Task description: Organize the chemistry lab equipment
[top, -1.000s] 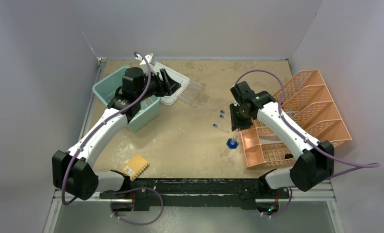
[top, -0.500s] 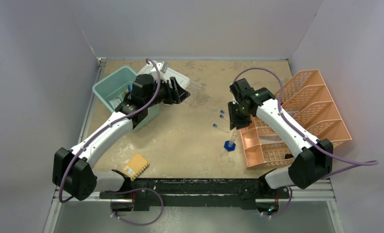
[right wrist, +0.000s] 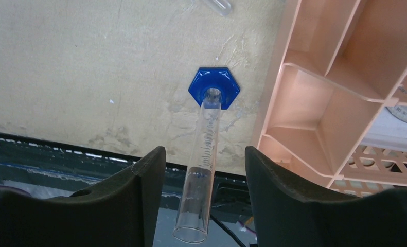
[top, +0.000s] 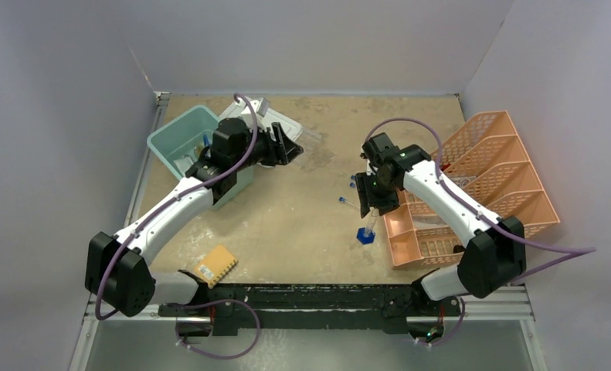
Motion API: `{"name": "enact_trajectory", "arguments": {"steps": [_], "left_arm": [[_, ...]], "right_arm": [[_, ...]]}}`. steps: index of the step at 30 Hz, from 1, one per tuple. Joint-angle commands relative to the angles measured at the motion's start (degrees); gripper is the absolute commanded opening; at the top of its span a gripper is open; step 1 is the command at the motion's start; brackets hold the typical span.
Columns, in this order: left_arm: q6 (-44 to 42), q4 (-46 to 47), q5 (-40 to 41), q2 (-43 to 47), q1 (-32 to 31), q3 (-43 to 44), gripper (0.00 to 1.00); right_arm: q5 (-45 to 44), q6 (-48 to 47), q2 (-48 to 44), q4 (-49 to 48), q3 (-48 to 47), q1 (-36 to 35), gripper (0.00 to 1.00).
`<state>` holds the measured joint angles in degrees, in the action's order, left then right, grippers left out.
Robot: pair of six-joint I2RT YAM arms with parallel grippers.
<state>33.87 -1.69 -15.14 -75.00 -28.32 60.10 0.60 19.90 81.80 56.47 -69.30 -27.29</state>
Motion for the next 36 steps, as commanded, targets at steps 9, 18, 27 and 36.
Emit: {"name": "enact_trajectory", "arguments": {"steps": [9,18,27,36], "left_arm": [[-0.5,2.9,0.7,-1.3,-1.4,-0.5,0.57],[-0.8,3.6,0.3,-2.1,-2.7,-0.5,0.58],[-0.2,10.0,-17.0,-1.6,-3.3,-3.8,0.62],[-15.2,-9.1,-34.3,-0.8,-4.2,0.3,0.63]], "right_arm": [[3.3,-1.2,1.7,6.4,-0.7,-1.2,0.43],[3.4,-1.2,1.7,7.1,-3.2,-1.1,0.12],[20.3,-7.8,1.7,-0.9,-10.8,-1.2,0.07],[45.5,-5.3,2.5,-22.0,-17.0,-1.0,0.10]]}}
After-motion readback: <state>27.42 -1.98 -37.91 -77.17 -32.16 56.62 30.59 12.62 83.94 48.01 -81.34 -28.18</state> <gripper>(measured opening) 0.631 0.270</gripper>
